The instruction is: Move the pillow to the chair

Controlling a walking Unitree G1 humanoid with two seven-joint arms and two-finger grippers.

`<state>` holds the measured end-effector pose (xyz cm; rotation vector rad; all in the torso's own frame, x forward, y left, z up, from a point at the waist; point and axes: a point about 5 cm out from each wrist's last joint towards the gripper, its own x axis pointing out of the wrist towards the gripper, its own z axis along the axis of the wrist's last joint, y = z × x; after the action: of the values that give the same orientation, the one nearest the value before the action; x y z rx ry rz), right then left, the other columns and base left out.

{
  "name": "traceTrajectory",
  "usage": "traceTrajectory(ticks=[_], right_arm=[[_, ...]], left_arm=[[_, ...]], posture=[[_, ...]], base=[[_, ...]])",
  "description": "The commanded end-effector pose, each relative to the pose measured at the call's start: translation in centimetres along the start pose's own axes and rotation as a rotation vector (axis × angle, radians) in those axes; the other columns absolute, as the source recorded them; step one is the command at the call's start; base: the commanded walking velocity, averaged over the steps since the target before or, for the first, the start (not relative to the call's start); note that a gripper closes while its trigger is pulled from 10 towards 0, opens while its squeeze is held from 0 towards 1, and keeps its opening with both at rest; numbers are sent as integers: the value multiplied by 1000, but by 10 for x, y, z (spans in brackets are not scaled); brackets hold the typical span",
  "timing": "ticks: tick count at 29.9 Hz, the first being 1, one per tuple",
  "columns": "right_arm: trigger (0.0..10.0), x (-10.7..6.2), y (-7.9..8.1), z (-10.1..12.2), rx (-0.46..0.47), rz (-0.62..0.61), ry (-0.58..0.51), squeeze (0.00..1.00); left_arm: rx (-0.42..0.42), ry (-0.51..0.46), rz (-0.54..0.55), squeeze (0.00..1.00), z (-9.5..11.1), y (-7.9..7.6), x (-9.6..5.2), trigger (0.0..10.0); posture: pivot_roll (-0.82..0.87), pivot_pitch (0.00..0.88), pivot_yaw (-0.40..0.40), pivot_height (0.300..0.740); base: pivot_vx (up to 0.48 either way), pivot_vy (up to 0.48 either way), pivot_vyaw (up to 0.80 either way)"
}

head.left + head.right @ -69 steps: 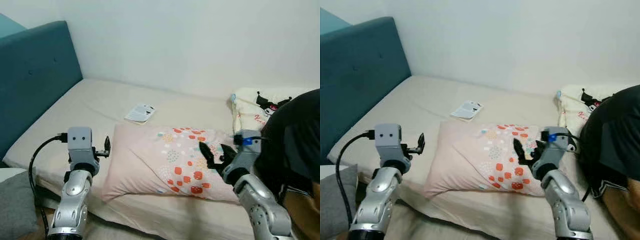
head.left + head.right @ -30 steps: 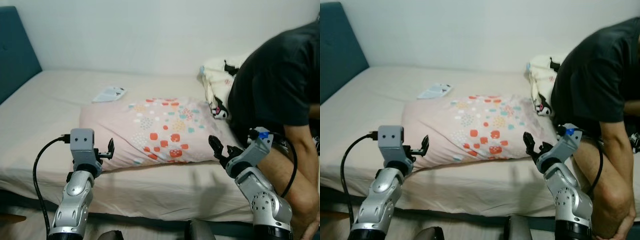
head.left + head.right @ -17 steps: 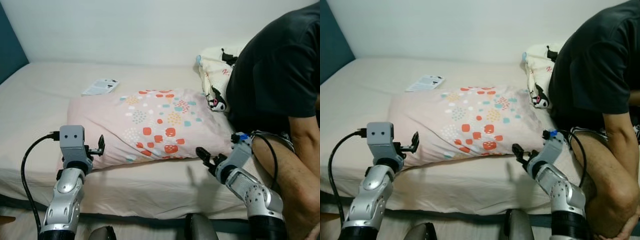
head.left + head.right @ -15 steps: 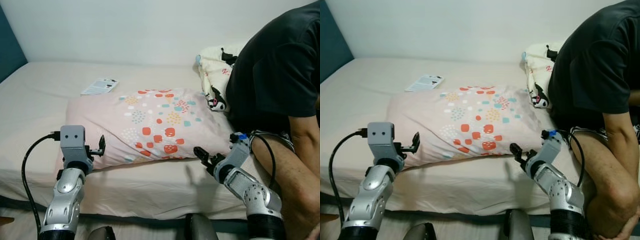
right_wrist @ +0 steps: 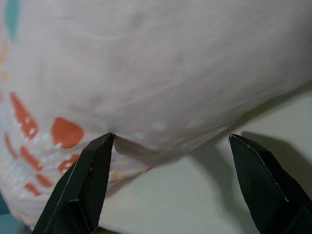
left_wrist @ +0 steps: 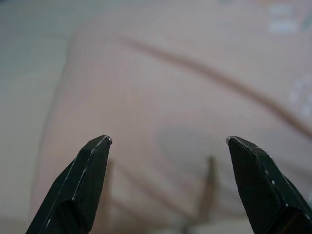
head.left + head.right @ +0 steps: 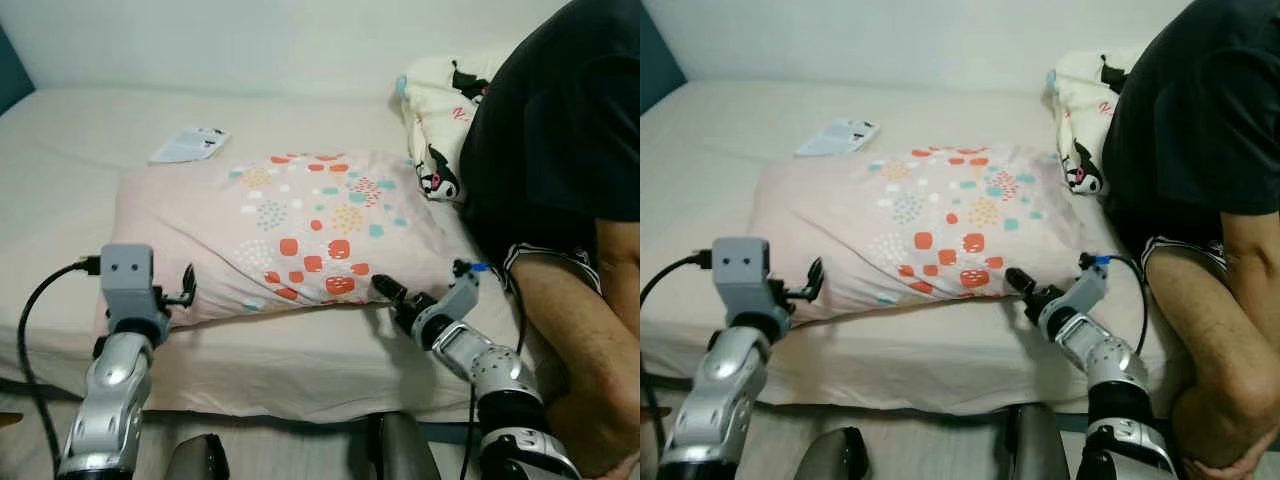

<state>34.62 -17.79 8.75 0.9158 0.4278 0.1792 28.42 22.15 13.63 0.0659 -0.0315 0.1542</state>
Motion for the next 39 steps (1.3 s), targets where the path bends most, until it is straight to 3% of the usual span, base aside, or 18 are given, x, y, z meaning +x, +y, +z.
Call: traceTrajectory(ticks=[1,11,29,30,39], right_arm=[[10000,-1,-3,4,-4,-10,-22,0],[10000,9,17,41,8,77,-168,0],[10000,19,35,54,91,138,-258,0],[0,20,39,55,68,143,-258,0],[0,21,48,65,34,170,-297,0]], left_arm=[[12,12,18,0,-1,5,-3,10000],[40,40,28,0,2,14,-24,10000],[64,79,35,0,7,23,-44,10000],[68,82,36,0,7,24,-46,10000],[76,87,38,0,10,24,-45,10000]], posture=[[21,230,-39,450],[57,278,-50,450],[88,350,-51,450],[91,356,-51,450],[89,361,-51,450]], base=[[0,0,0],[0,0,0],[0,0,0],[0,0,0],[0,0,0]])
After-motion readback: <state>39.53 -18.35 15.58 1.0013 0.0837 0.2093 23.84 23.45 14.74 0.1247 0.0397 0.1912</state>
